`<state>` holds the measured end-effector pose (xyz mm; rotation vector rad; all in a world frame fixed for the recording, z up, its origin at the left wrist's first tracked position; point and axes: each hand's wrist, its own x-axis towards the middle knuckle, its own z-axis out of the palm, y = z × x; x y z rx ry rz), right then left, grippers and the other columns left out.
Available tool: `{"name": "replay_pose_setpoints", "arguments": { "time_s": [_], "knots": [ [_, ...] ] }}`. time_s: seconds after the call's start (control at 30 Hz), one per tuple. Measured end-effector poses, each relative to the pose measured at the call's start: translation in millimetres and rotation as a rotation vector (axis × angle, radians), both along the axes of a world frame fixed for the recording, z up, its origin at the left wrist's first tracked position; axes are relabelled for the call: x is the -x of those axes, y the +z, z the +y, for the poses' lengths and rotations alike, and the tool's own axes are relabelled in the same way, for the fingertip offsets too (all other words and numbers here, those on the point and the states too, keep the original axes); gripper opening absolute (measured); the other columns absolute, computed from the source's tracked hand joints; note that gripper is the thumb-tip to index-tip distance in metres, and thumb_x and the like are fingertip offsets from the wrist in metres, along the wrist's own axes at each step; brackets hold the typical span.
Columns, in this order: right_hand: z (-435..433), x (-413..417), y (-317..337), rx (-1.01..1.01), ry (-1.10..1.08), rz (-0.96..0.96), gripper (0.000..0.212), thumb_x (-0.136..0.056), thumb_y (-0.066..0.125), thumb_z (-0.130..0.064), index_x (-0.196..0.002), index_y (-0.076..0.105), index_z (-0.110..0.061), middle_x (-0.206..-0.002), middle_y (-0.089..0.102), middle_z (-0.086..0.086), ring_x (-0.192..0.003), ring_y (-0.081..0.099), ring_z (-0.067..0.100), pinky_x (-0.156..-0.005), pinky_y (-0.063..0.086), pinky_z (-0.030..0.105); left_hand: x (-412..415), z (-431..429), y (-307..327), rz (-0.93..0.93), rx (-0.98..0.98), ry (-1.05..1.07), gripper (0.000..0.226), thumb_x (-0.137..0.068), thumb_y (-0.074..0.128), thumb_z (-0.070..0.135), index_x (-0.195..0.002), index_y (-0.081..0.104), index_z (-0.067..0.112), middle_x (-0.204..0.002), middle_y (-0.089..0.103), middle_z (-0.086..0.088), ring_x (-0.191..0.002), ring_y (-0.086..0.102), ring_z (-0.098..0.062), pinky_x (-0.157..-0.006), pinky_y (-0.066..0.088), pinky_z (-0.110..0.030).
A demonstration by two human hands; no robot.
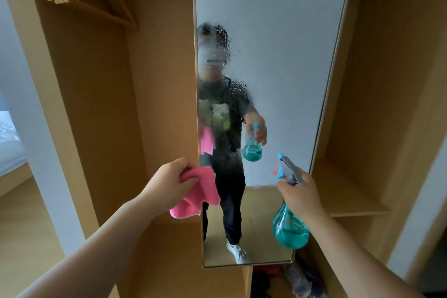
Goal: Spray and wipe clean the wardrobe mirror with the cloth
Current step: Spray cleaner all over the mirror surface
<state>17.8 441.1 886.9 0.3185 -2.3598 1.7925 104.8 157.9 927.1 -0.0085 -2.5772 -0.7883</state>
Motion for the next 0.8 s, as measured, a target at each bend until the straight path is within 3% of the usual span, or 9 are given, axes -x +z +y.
{"name": "replay_pose_setpoints", "arguments": {
  "time_s": [0.27,0.4,0.5,0.6,0.8],
  "knots": [
    [13.9,-1.5,-4.9,0.027,-0.112,0.050,0.004,-0.091,0.063,-0.016,-0.091,0.065,-0.019,-0.076,0.060,0.004,-0.069,0.059,0.017,-0.053,0.043,0.023,8.7,14.7,0.0,-0.008,0.026,-0.054,0.012,-0.090,0.061,0.022,-0.086,0.057,0.032,-0.084,0.062,0.015,-0.077,0.058,-0.002,-0.062,0.045,-0.019],
    [25.6,4.1,-8.5,0.034,-0.139,0.017,0.010,-0.089,0.061,-0.010,-0.087,0.060,-0.019,-0.070,0.052,-0.003,-0.060,0.052,0.011,-0.045,0.040,0.014,11.2,18.5,-0.7,-0.012,0.032,-0.070,0.019,-0.090,0.061,0.022,-0.083,0.053,0.037,-0.083,0.062,0.016,-0.076,0.058,-0.001,-0.060,0.043,-0.017],
    [36.4,8.0,-11.2,0.007,-0.171,0.003,0.017,-0.089,0.059,-0.009,-0.104,0.057,-0.017,-0.077,0.050,-0.007,-0.064,0.051,0.008,-0.044,0.037,0.010,15.1,20.9,-0.8,-0.016,0.027,-0.073,0.009,-0.090,0.060,0.023,-0.090,0.059,0.032,-0.086,0.062,0.015,-0.078,0.058,-0.002,-0.063,0.046,-0.019],
    [45.3,10.0,-11.5,-0.007,-0.194,-0.003,0.033,-0.089,0.059,-0.010,-0.122,0.058,-0.017,-0.092,0.060,0.003,-0.069,0.055,0.011,-0.043,0.038,0.010,19.2,24.3,-1.8,-0.018,0.033,-0.084,0.005,-0.090,0.060,0.024,-0.094,0.061,0.027,-0.087,0.063,0.014,-0.079,0.059,-0.003,-0.067,0.051,-0.023],
    [56.7,11.1,-13.0,0.051,-0.249,0.017,0.040,-0.087,0.058,-0.003,-0.124,0.061,-0.017,-0.094,0.063,0.000,-0.065,0.050,0.009,-0.041,0.036,0.006,26.0,32.7,-4.2,-0.012,0.038,-0.117,0.006,-0.090,0.060,0.023,-0.092,0.061,0.028,-0.085,0.064,0.014,-0.078,0.059,-0.003,-0.065,0.050,-0.022]
  ]
}}
